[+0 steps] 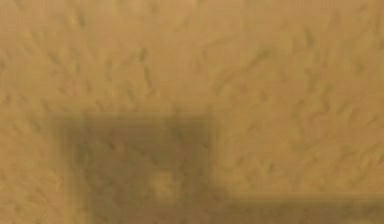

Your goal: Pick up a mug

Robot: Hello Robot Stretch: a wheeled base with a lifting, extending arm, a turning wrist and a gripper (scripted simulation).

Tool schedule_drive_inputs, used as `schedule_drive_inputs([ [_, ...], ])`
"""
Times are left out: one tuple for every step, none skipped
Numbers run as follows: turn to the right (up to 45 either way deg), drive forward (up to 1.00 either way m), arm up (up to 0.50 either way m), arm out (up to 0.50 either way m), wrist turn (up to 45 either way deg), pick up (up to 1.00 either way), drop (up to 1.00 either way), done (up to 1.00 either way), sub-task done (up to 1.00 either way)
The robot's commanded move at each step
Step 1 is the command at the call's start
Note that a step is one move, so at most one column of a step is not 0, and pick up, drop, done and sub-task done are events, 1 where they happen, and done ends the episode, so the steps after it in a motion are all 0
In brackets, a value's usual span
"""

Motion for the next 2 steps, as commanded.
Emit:
schedule_drive_inputs([
  [0.0,0.00,-0.28,0.00,0.0,0.00,0.00,0.00,0.00],
  [0.0,0.00,0.00,0.00,0.0,1.00,0.00,0.00,0.00],
])
